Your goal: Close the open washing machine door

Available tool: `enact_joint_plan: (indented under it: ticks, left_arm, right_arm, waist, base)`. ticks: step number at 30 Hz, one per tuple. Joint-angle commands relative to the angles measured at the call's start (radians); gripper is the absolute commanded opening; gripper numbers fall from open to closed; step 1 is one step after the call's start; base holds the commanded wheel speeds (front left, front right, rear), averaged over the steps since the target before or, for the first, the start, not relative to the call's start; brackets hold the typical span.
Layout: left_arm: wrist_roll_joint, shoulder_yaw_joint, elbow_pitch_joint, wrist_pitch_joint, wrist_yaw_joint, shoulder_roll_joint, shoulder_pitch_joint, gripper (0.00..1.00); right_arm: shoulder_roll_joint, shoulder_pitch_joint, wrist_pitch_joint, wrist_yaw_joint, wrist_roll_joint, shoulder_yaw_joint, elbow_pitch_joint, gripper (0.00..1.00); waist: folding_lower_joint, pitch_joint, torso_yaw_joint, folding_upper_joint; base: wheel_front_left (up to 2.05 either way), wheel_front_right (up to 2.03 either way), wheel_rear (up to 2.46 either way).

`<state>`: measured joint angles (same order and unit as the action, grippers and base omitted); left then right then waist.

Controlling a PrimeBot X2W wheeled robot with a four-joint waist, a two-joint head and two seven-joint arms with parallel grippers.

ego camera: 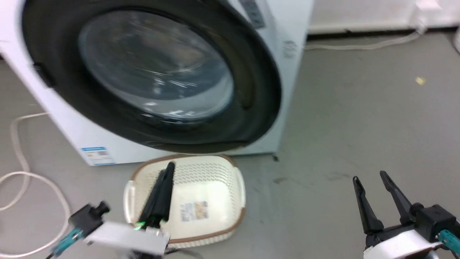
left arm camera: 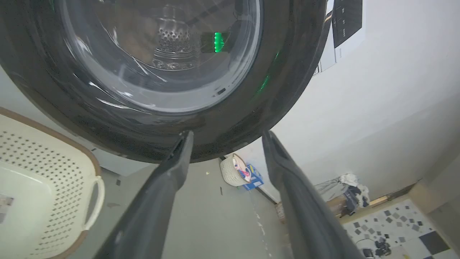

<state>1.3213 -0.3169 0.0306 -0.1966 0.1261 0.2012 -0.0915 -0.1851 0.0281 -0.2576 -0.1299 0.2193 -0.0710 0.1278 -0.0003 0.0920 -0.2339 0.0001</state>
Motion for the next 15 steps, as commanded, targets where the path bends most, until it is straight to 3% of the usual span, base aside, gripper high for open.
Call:
enact_joint_plan:
  ticks: [1,5,11,15]
  left_arm:
    - [-0.083,-0.001,-0.007,-0.033,0.004,0.030,0.027,1.00]
    - [-0.362,0.044,-0.003,-0.063,-0.017,0.059,0.064,1.00]
    - [-0.841,0.162,-0.061,-0.065,-0.114,0.008,0.107,1.00]
    - [-1.055,0.163,-0.067,-0.065,-0.156,-0.026,0.143,1.00]
  right_arm:
    - [0.005,-0.019,-0.004,-0.001,-0.008,0.001,-0.009,1.00]
    - [0.005,-0.044,-0.004,-0.001,-0.018,-0.002,-0.017,1.00]
    - [0.008,-0.073,-0.004,-0.001,-0.021,0.002,-0.028,1.00]
    - [0.008,-0.085,-0.004,-0.001,-0.019,-0.008,-0.025,1.00]
  waist:
    - [0.0003,-0.061,0.072,-0.0001]
    - [0.0003,-0.086,0.116,-0.0001]
    - [0.0003,-0.100,0.172,-0.0001]
    - [0.0003,-0.102,0.200,-0.0001]
  base:
    - [0.00,0.00,0.00]
    - [0.00,0.00,0.00]
    - [0.00,0.00,0.00]
    - [0.00,0.00,0.00]
